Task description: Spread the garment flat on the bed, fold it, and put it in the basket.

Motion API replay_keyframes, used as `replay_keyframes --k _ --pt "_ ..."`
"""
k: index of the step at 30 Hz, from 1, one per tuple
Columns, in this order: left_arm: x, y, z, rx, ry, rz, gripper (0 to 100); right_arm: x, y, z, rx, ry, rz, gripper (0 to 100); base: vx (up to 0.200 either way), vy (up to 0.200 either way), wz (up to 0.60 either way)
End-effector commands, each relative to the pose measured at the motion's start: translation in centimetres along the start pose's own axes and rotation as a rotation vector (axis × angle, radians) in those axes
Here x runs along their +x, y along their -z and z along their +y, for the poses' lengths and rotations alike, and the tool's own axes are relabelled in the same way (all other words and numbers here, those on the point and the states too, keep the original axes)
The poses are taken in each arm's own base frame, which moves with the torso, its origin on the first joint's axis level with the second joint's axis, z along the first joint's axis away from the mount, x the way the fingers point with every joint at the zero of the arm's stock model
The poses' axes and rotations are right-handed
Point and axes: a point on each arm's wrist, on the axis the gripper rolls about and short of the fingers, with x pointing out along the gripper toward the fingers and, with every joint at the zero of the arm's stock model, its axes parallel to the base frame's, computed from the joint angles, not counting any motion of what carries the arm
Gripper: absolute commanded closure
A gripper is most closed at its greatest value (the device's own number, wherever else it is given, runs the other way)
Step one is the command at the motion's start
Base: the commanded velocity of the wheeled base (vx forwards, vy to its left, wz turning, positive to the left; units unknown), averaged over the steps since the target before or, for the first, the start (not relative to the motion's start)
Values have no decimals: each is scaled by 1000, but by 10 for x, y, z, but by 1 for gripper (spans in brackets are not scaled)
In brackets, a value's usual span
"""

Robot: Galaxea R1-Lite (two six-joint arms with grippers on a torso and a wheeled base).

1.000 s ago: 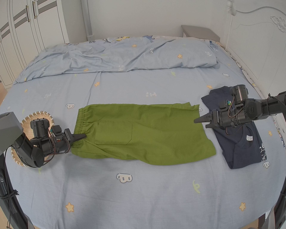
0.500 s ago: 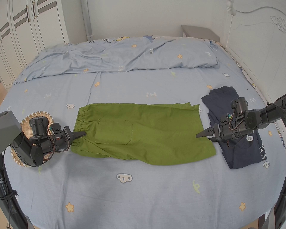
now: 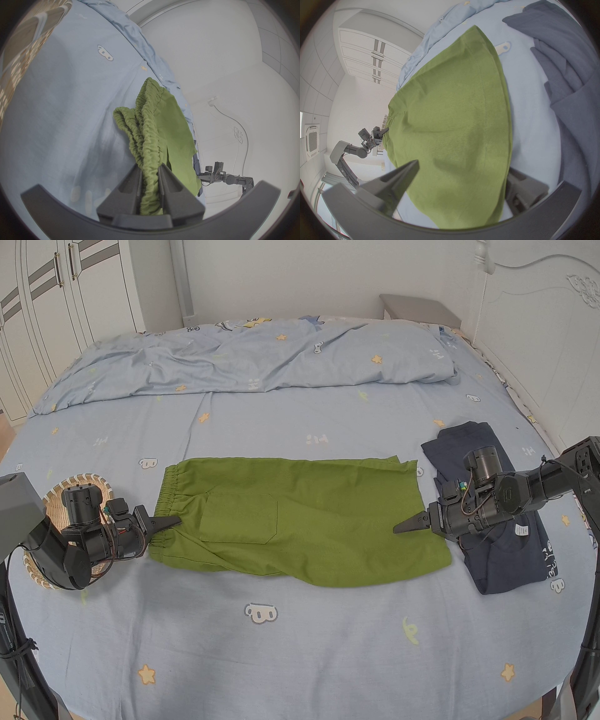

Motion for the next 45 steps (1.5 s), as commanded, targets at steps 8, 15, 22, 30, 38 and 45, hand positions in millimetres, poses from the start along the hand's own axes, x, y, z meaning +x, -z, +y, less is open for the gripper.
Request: replay_keyframes --k 8,15,22,30,38,45 --pt "0 -1 1 0 -2 -3 100 -15 -6 -18 52 -88 -18 100 0 0 0" --pt "-1 -2 1 -3 -3 -2 100 -26 -8 -9 36 -89 -37 100 0 0 0" --pt "-21 -14 -24 -27 4 31 100 -61 0 27 21 -96 -33 100 0 0 0" --pt "-53 -5 -47 -53 5 83 100 -81 30 42 55 -87 14 100 0 0 0" --pt "-99 66 -43 -33 -69 192 100 -92 114 44 101 -78 121 100 0 0 0" --pt "-138 120 -46 -33 -114 259 100 -89 181 47 91 -93 165 100 0 0 0"
